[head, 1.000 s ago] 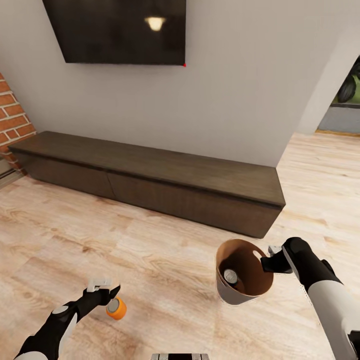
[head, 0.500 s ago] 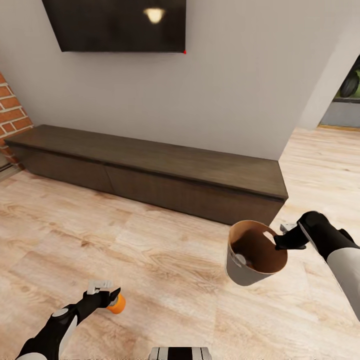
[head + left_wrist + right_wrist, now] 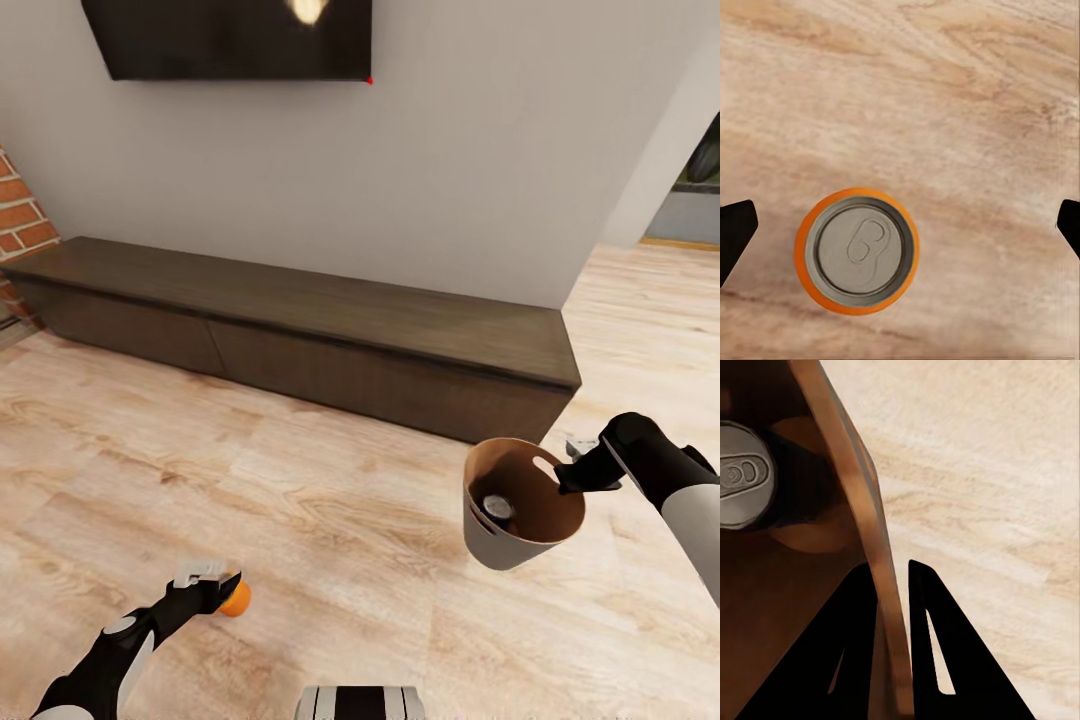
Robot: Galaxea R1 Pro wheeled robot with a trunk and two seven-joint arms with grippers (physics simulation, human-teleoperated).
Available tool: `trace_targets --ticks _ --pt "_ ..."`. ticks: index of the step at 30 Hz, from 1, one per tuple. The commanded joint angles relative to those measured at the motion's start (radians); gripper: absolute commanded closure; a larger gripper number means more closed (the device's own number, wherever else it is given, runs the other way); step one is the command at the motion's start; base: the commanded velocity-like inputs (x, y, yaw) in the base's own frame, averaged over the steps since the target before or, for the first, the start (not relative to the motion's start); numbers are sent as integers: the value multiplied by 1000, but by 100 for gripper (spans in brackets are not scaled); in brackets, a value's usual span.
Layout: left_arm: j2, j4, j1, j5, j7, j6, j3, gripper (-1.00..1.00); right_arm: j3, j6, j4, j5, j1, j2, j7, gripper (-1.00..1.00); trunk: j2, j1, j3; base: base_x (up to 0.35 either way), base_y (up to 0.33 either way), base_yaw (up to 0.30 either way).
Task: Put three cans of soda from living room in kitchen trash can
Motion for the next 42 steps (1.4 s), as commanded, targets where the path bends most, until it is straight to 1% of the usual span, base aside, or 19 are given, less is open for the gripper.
trace_targets --ticks 1,6,10,14,17,26,31,37,42 --pt "1 0 0 0 0 1 2 -100 -1 5 0 -16 -1 0 4 100 0 0 -5 0 0 0" --pt "7 -1 -1 4 -7 3 6 -100 1 5 0 -15 -1 1 4 100 -2 2 -33 0 0 0" --pt "8 -1 0 8 -8 2 8 -100 3 5 1 -15 -1 1 4 100 -2 2 -39 0 0 0" --pt "8 -3 0 10 -8 1 8 -100 30 5 1 -16 -1 1 4 100 -2 2 -45 71 0 0" --pt "8 -5 0 10 -8 0 9 -100 40 5 1 -16 -1 0 4 100 -2 2 -50 168 0 0" --pt "6 -9 0 10 -8 1 9 -100 44 5 2 -16 -1 0 4 100 -2 2 -62 32 0 0" --pt "7 -5 -1 10 -7 2 10 -100 44 5 2 -15 -1 -1 4 100 -3 5 -89 1 0 0" --pt "9 -4 0 15 -8 2 19 -100 45 5 2 -15 -1 -3 4 100 -3 5 -97 0 1 0" --pt "8 -4 0 16 -8 2 20 -100 45 5 1 -15 -1 -3 4 100 -3 5 -100 63 113 0"
